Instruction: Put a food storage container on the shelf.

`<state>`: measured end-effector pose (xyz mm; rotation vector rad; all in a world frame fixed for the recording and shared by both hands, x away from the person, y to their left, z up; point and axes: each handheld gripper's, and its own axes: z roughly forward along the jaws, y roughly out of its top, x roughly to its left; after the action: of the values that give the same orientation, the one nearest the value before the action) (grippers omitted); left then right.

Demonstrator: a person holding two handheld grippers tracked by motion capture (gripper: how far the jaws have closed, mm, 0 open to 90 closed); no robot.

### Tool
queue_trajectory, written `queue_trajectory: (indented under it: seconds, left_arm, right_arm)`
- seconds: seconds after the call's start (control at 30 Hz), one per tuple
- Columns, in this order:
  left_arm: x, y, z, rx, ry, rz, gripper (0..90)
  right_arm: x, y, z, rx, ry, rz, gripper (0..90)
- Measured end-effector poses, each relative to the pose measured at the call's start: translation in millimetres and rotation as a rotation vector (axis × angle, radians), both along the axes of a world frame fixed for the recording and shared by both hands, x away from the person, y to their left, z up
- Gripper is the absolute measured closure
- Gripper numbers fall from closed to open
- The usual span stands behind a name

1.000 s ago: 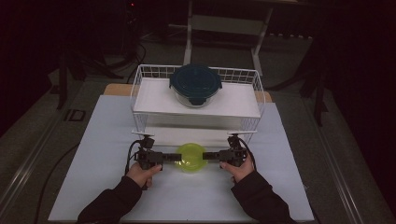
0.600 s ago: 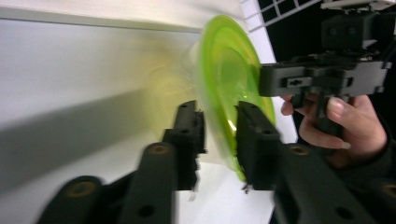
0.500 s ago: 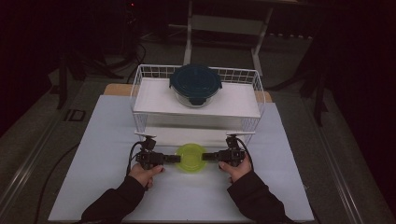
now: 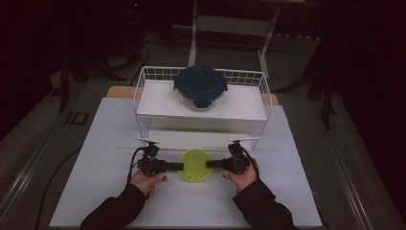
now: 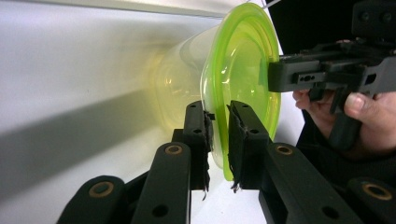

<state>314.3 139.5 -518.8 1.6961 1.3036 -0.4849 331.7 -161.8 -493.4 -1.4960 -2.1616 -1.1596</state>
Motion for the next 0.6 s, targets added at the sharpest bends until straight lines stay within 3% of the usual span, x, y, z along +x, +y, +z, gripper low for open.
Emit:
queue_trajectory:
  seconds: [0.1, 0.17, 0.4, 0.6]
  left_arm:
    - [-1.7, 0.0, 1.0, 0.007, 0.002, -0.004, 78.4]
    - [-4.9, -2.2, 2.8, 0.027, -0.032, -0.010, 78.8]
    - [-9.6, -5.8, 5.0, 0.057, -0.043, 0.013, 80.4]
    - [-13.9, -8.9, 16.5, 0.056, -0.080, 0.023, 80.4]
  right_arm:
    - [-4.4, 2.0, 1.7, -0.016, -0.025, -0.008, 78.5]
    - [-7.3, 3.0, 3.2, -0.030, -0.038, -0.011, 79.3]
    - [-14.5, 8.0, 8.7, -0.101, -0.105, -0.015, 80.2]
    - [-19.4, 8.9, 18.4, -0.126, -0.162, -0.034, 80.1]
